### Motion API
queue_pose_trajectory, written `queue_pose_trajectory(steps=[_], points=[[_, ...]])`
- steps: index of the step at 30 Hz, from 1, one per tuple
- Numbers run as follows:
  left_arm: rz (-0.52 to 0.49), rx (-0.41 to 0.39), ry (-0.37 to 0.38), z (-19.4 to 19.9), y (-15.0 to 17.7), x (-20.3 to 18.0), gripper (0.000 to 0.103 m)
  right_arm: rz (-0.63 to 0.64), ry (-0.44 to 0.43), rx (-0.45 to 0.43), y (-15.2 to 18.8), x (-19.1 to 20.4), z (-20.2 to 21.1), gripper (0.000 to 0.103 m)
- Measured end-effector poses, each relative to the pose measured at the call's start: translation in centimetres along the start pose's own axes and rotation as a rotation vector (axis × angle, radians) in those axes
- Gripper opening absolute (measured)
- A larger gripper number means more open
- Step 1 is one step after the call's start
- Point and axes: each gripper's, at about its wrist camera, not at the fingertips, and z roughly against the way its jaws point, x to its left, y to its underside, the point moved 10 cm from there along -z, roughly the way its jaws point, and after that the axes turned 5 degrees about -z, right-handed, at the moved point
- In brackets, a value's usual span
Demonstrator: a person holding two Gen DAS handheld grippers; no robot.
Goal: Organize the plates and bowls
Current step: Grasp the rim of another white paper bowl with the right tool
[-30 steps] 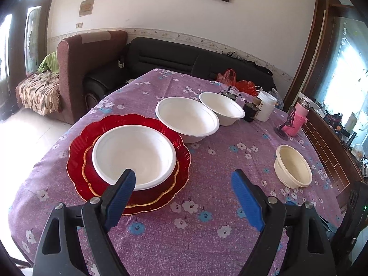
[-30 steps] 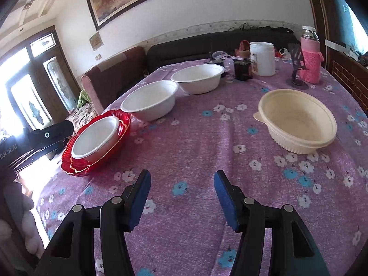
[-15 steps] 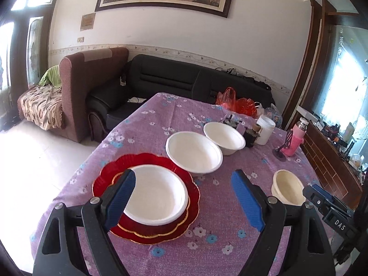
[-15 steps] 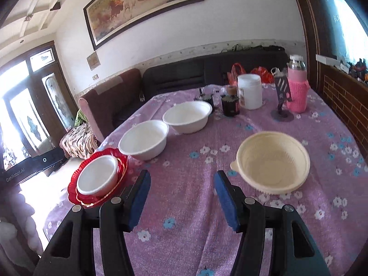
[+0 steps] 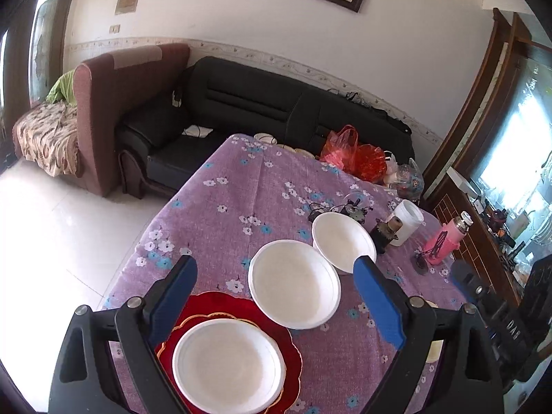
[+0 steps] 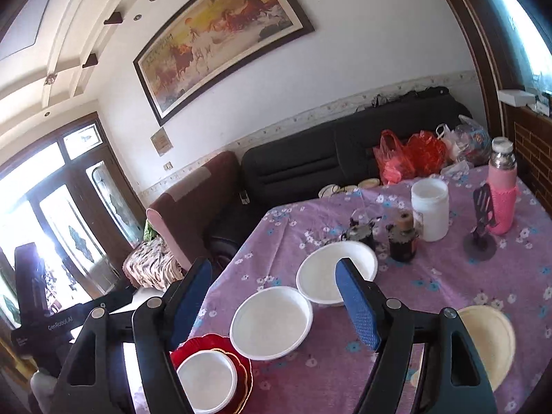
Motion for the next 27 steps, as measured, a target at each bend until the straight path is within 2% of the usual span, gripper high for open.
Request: queue_pose_trajectory(steps=[4, 6, 7, 9, 12, 14, 21, 24, 27], points=[[0.018, 0.085, -0.008, -5.7, 0.8, 0.6, 0.092, -0.072, 0.015, 0.128, 4.2, -2.3, -6.3, 0.078], [0.032, 0.128, -0.01, -8.5, 1.2, 1.0, 0.092, -0.106, 0.032, 0.169, 5.7, -3.8, -8.7, 0.074], [0.057, 0.153, -0.01, -10.1, 1.5, 1.3, 0.092, -0.126, 0.036, 0.19, 6.4, -4.5, -9.8, 0.073], [0.123, 0.216, 0.023, -13.1, 2.3, 1.7, 0.091, -0.168, 0.035, 0.242, 8.1, -5.5, -12.0, 0.063], [0.211, 0.3, 0.063, -16.7, 3.5, 2.3, 0.091, -0.206, 0.03, 0.303, 10.1, -6.5, -14.4, 0.062], [0.223, 0.322, 0.059, -18.1, 3.7, 2.5, 0.091, -0.221, 0.027, 0.331, 11.3, -6.9, -15.4, 0.062], [0.164, 0.402, 0.004, -21.9, 4.7, 2.2, 0.091, -0.238, 0.007, 0.385, 13.6, -7.3, -17.9, 0.062], [0.167, 0.443, 0.005, -22.7, 5.5, 1.8, 0.091, -0.248, -0.029, 0.399, 14.2, -6.9, -18.3, 0.062], [0.123, 0.5, 0.01, -23.1, 6.6, 0.7, 0.091, -0.237, -0.049, 0.397, 14.2, -6.5, -18.5, 0.061]])
